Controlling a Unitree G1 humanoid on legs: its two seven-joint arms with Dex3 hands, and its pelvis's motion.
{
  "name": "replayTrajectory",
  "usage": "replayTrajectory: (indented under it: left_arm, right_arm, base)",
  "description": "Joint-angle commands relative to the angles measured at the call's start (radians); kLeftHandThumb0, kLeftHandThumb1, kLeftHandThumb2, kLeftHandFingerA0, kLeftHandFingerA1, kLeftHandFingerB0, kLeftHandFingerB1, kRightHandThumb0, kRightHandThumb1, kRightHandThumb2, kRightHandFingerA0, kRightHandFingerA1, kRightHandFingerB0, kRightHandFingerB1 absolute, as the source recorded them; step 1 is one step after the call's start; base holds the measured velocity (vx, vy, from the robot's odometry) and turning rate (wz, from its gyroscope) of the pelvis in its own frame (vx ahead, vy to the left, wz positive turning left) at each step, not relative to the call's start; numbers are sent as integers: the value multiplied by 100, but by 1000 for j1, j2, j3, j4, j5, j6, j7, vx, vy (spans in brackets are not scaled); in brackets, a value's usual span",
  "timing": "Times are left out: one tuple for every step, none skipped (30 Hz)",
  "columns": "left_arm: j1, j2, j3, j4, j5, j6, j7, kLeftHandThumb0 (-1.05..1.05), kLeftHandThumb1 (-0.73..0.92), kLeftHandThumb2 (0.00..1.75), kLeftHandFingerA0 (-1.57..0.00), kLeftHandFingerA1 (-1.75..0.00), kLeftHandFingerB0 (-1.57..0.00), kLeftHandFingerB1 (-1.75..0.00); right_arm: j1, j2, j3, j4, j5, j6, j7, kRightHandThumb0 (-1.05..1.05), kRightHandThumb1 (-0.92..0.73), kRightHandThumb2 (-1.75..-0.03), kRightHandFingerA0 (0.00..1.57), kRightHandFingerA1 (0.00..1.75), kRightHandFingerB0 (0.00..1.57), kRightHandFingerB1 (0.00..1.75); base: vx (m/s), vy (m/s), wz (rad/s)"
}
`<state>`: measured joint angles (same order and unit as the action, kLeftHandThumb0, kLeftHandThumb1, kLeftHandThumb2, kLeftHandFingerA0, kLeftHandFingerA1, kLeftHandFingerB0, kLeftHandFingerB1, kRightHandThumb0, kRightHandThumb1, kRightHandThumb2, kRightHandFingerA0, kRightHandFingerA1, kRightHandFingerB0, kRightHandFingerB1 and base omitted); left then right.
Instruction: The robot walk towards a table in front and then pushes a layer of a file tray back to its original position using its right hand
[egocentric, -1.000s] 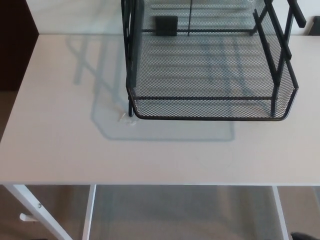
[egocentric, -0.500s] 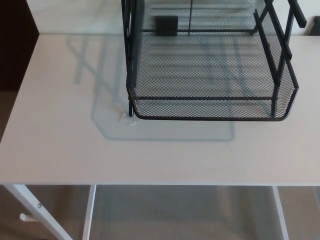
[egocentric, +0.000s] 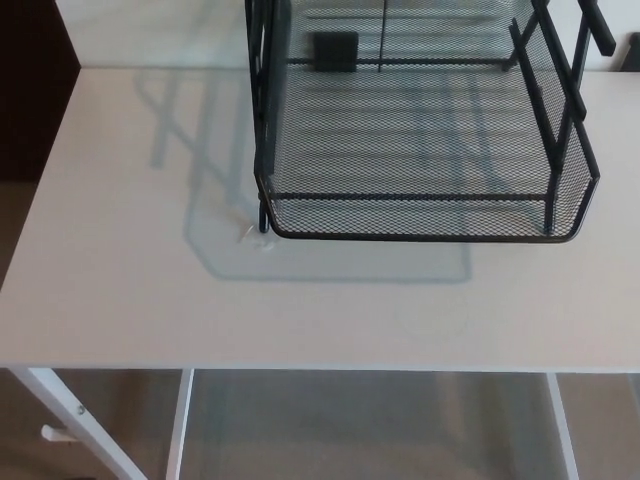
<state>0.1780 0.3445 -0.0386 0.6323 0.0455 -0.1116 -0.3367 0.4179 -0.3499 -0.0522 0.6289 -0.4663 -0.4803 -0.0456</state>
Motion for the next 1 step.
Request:
replayTrajectory:
  left_arm:
    - [3, 18, -5, 6, 27, -44, 14, -42, 53, 56, -87, -60, -66, -60]
  right_arm:
    - [-13, -2, -12, 40, 140, -47, 81, -84, -58, -90, 12, 55, 12, 51]
  base:
    - [0, 0, 0]
